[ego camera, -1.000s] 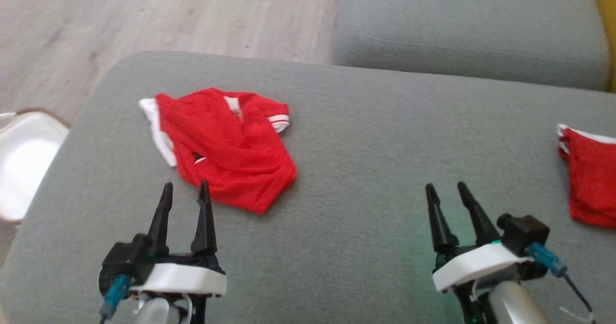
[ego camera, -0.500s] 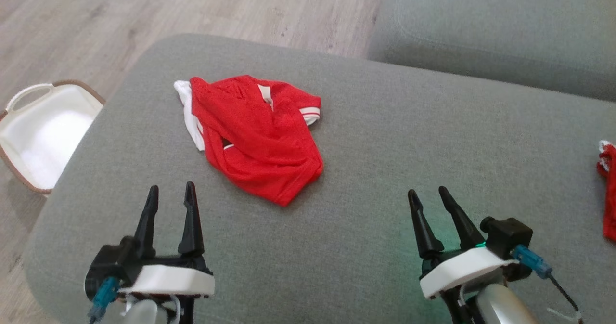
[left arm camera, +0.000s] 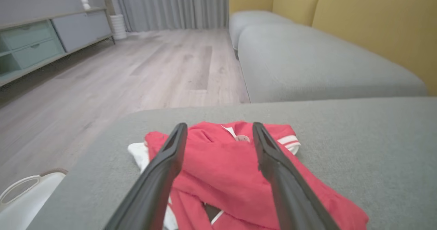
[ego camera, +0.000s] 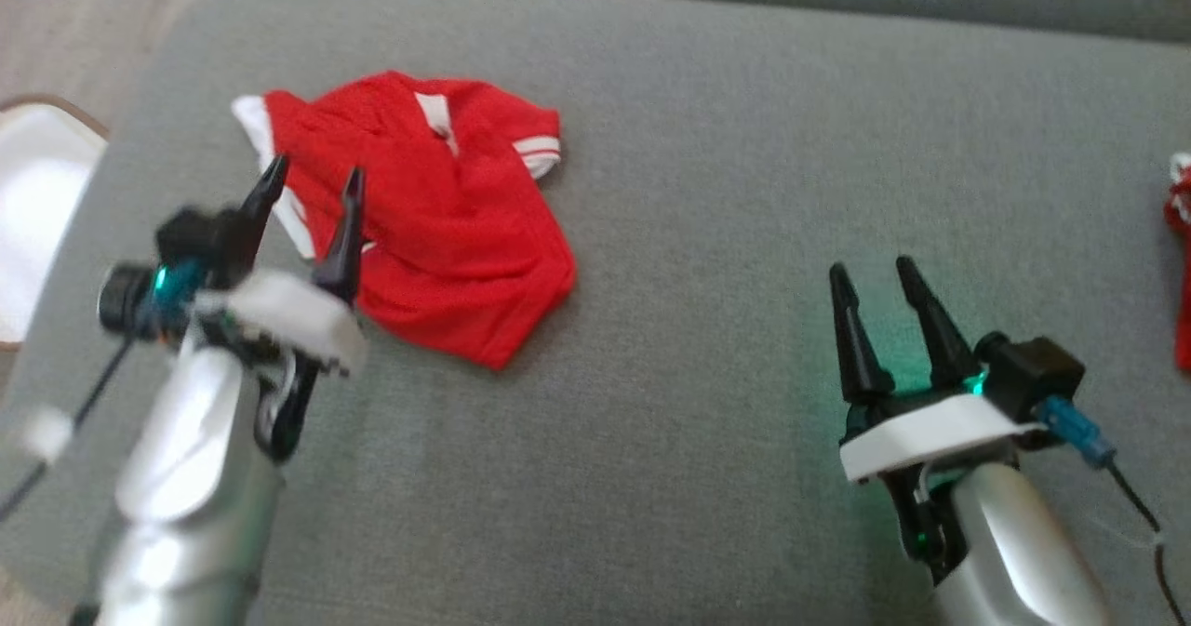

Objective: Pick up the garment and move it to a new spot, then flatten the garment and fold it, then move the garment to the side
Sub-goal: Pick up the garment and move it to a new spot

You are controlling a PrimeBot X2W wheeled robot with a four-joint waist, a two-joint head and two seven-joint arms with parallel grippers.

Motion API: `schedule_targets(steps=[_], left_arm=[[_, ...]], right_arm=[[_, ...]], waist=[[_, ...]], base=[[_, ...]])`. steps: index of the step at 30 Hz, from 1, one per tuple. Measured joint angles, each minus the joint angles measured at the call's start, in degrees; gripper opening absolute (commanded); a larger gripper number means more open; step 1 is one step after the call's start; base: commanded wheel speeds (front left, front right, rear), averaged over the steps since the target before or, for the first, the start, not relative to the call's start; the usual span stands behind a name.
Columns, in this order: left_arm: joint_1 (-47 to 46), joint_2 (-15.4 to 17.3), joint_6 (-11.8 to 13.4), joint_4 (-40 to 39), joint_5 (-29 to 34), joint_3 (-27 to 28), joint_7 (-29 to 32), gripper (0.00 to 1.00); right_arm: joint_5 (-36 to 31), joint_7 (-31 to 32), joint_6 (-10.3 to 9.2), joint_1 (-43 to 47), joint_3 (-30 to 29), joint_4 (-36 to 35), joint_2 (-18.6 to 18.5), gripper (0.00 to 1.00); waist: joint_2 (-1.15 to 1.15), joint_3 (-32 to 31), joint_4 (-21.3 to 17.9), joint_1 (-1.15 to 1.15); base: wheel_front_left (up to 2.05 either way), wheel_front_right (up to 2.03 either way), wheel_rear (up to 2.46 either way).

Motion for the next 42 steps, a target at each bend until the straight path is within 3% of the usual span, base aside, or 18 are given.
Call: schedule_targets(steps=[3,12,20,21,22,28,35,42], left_arm=[[-5.77,0.99,-0.14,4.02,-1.23,-3.57,5.14,1.0],[-15.08,7.04,-0.57,10.83,-13.24,-20.09,15.53,1.0],[-19.17,9.64,-0.57,17.6,-18.08,-24.14,16.97,1.0],[-19.17,9.64,-0.57,17.6,-18.08,-24.14,16.97,0.39],[-19.57,9.68,-0.57,18.05,-18.36,-24.52,16.34,0.0],[-19.87,9.78,-0.57,18.15,-18.74,-25.9,5.61,0.0],[-19.86,11.06,-0.57,10.96,-18.72,-28.51,-5.52,0.0],[-19.87,12.14,0.03,0.48,-17.05,-28.8,-9.29,0.0]], right_arm=[[-0.43,0.01,0.0,-1.26,-0.68,-0.99,-0.01,1.0],[-0.56,0.02,0.0,-4.46,-0.71,-3.37,-0.07,1.0],[-0.55,0.01,0.0,-5.02,-0.77,-4.01,-0.1,1.0],[-0.55,0.01,0.0,-5.02,-0.77,-4.01,-0.1,1.0],[-0.55,0.01,0.0,-5.02,-0.81,-4.01,-0.1,1.0],[-0.24,0.0,0.0,-5.0,-0.77,-3.8,-0.1,1.0],[0.81,-0.01,0.0,-4.8,-0.14,-2.59,-0.1,1.0],[1.72,-0.02,0.0,-4.23,0.99,-2.33,-0.09,1.0]], waist=[[0.0,2.49,-1.39,0.0],[0.0,8.4,-6.33,0.01],[0.0,11.43,-9.54,0.0],[0.0,11.43,-9.54,0.0],[0.0,11.51,-9.77,-0.01],[0.0,10.02,-10.49,-0.01],[0.0,5.87,-11.18,-0.02],[0.0,3.15,-13.46,-0.02]], base=[[0.0,0.0,0.0],[0.0,0.0,0.0],[0.0,0.0,0.0],[0.0,0.0,0.0],[0.0,0.0,0.0],[0.0,0.0,0.0],[0.0,0.0,0.0],[0.0,0.0,0.0]])
